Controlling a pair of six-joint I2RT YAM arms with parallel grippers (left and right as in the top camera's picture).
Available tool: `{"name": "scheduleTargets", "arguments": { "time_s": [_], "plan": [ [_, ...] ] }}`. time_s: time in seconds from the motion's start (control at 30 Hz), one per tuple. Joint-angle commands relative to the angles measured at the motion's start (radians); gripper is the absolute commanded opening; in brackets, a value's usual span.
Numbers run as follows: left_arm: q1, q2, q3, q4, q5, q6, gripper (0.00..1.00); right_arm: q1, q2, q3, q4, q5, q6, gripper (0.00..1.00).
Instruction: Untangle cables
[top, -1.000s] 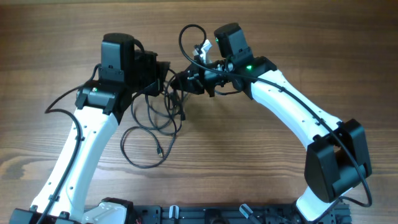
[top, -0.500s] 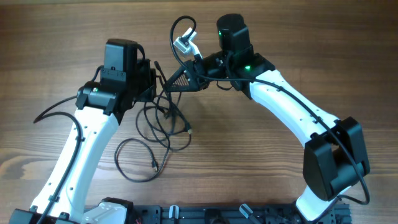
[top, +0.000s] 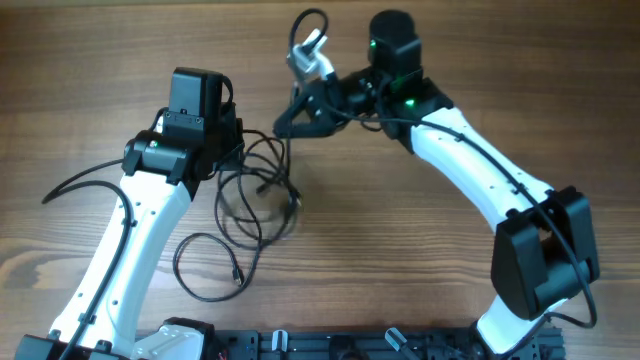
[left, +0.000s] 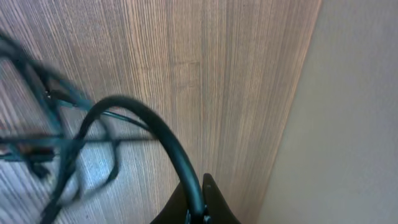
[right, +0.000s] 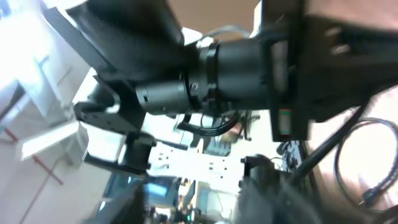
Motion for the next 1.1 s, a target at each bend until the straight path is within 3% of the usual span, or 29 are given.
{"name": "scheduleTargets", "arguments": {
  "time_s": [0.0,0.1,0.17,0.3,0.4,0.53,0.67,0.8,0.87,0.93,1.07],
  "plan": [
    [0.000,0.009,0.005,-0.008,-0.017,0.048,0.04,-0.067,0.019,0.005,-0.080,0.083,-0.119,0.87],
    [-0.002,0.010,0.005,-0.011,-0.017,0.151,0.04,-0.098,0.019,0.005,-0.363,0.236,-0.339,0.95],
    [-0.007,0.010,0.005,-0.025,-0.017,0.227,0.04,-0.101,0.019,0.005,-0.616,0.437,-0.496,0.96],
    [-0.020,0.040,0.004,-0.061,-0.012,0.377,0.04,-0.082,0.014,0.006,-0.965,0.879,-0.612,0.96],
    [-0.048,0.108,0.002,-0.056,0.095,0.523,0.04,-0.082,0.007,0.006,-1.035,1.008,-0.630,0.96],
    [-0.079,0.220,0.002,0.005,0.302,0.687,0.04,-0.082,0.000,0.007,-1.096,1.085,-0.675,0.87],
    [-0.085,0.320,0.002,0.030,0.297,0.621,0.04,-0.062,-0.089,0.007,-1.150,1.081,-0.747,0.85],
    [-0.095,0.399,0.002,0.060,0.213,0.603,0.04,-0.043,-0.248,0.007,-1.196,1.089,-0.758,0.57],
    [-0.094,0.398,0.002,0.077,0.210,0.604,0.30,-0.043,-0.264,0.007,-1.201,1.078,-0.775,0.55],
    [-0.094,0.397,0.003,0.119,0.211,0.663,0.68,-0.043,-0.264,0.007,-1.200,1.077,-0.776,0.55],
    [-0.092,0.341,0.041,0.117,0.211,0.894,0.89,-0.043,-0.264,0.006,-1.196,1.079,-0.802,0.57]
  ]
}}
